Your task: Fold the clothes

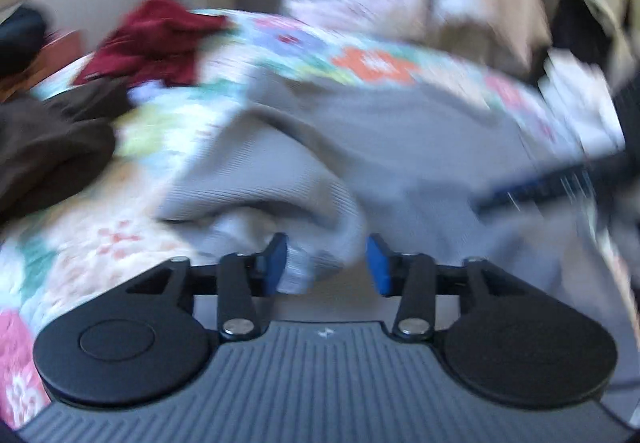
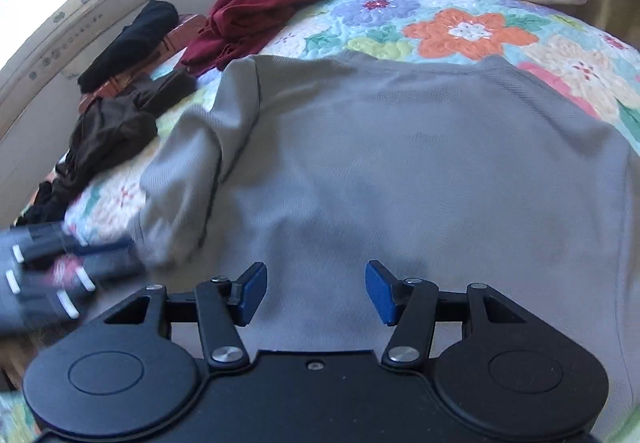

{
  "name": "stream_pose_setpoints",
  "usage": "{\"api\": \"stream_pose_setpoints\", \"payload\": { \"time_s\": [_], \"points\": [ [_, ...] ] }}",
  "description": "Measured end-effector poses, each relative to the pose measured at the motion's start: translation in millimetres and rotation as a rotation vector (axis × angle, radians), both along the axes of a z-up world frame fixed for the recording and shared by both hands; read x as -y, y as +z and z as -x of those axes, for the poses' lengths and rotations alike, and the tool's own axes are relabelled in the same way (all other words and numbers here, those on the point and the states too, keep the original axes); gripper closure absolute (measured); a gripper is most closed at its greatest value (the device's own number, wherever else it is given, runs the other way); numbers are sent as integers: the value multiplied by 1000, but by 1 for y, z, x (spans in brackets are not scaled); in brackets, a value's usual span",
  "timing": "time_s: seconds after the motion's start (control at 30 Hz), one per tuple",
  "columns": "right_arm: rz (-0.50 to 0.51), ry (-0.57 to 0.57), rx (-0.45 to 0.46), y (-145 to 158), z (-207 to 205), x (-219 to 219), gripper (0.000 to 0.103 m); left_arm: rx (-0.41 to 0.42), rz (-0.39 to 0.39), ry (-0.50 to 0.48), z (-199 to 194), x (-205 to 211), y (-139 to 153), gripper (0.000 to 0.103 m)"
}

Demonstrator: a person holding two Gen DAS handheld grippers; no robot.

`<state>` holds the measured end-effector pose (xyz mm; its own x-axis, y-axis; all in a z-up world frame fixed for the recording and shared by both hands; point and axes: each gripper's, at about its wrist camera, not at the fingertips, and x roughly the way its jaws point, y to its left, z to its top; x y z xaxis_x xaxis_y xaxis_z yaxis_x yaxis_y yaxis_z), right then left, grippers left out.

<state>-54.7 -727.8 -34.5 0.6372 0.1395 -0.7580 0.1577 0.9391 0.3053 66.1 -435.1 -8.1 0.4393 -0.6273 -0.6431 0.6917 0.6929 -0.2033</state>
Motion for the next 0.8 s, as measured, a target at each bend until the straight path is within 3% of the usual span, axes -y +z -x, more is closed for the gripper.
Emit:
{"api": "stream_pose_setpoints", "payload": {
  "time_s": [0.13,0.27,0.33,0.4,0.47,0.57,0.8],
  "points": [
    [2,38,38,-7,11,-5,43,-20,12,114,-42,-11,-7,50],
    [8,54,26,-8,7,-11,43,-183,24,206,-89,-5,-36,45],
    [0,53,25,-8,3,-12,43,-239,-6,166,-105,8,-52,46],
    [10,54,20,-11,3,-14,43,-216,-23,136,-112,23,-58,49],
    [34,49,7,-15,2,-16,43,-211,-2,64,-115,34,-57,98],
    [95,26,-18,-23,-1,-13,43,-184,-1,24,-113,40,-47,102],
    [130,-17,8,-25,-2,0,43,32,-109,79,-136,10,12,102]
  ]
}}
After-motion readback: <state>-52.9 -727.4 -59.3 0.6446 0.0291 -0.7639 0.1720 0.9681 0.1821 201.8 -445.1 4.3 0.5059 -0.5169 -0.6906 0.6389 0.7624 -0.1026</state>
